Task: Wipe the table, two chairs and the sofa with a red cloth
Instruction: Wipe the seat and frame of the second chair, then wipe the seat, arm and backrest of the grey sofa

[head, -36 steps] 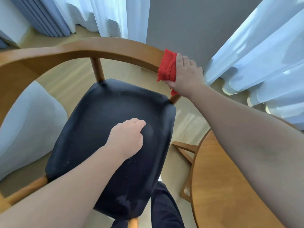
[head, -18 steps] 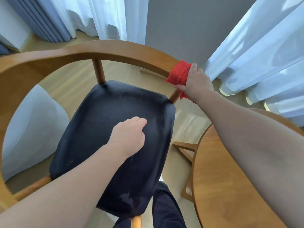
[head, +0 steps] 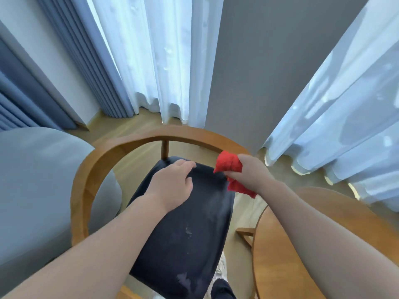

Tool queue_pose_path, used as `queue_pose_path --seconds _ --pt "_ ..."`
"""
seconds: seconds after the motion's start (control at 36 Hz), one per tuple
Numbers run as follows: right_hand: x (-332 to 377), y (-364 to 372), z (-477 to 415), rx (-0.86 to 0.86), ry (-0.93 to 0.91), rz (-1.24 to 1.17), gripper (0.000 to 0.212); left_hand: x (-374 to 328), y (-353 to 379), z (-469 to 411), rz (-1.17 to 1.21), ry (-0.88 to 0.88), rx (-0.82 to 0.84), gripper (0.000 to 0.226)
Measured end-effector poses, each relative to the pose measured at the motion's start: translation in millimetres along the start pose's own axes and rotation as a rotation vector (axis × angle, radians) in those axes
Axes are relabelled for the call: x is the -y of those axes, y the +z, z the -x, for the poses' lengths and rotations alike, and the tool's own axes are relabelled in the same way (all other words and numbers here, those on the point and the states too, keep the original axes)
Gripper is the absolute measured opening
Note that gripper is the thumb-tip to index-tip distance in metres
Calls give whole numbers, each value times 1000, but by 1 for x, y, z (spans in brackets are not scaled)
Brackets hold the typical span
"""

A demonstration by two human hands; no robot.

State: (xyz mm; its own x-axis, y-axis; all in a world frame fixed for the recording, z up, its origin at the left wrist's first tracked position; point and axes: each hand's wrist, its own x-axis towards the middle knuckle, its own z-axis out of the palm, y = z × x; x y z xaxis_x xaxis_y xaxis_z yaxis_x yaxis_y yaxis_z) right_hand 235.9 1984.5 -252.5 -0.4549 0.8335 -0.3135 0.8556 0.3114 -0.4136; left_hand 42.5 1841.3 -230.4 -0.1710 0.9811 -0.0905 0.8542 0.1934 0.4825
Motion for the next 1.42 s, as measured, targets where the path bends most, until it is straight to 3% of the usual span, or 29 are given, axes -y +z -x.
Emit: queue_pose_path --seconds 0.22,0.39,0.5,0.64,0.75,0.86,0.92,1.0,1.11,1.42 --pt "121 -59 96 135 -434 -141 50 -29 -111 75 48 107 -92 66" --pt "188 -90 138 347 -737 -225 36 -28 -164 153 -8 156 -324 50" --pt "218 -97 157 517 -874 -221 31 -43 -181 201 97 -1 -342 23" --pt "243 -79 181 638 -979 -259 29 -60 -181 254 115 -245 -486 23" --pt "262 -61 214 738 -1060 -307 42 -65 -181 301 66 -439 -629 12" --pt "289 -41 253 809 -1177 -280 77 -70 -192 353 49 -550 -713 14" --pt "306 -31 279 837 -1273 -247 75 -72 -199 381 29 -593 -758 17" --pt "333 -11 320 767 -1319 -275 72 -73 -212 423 23 -662 -817 18" --pt "371 14 365 632 -1335 -356 33 -66 -230 482 24 -717 -871 19" --pt "463 83 457 730 -1252 -397 23 -14 -243 646 84 -761 -916 21"
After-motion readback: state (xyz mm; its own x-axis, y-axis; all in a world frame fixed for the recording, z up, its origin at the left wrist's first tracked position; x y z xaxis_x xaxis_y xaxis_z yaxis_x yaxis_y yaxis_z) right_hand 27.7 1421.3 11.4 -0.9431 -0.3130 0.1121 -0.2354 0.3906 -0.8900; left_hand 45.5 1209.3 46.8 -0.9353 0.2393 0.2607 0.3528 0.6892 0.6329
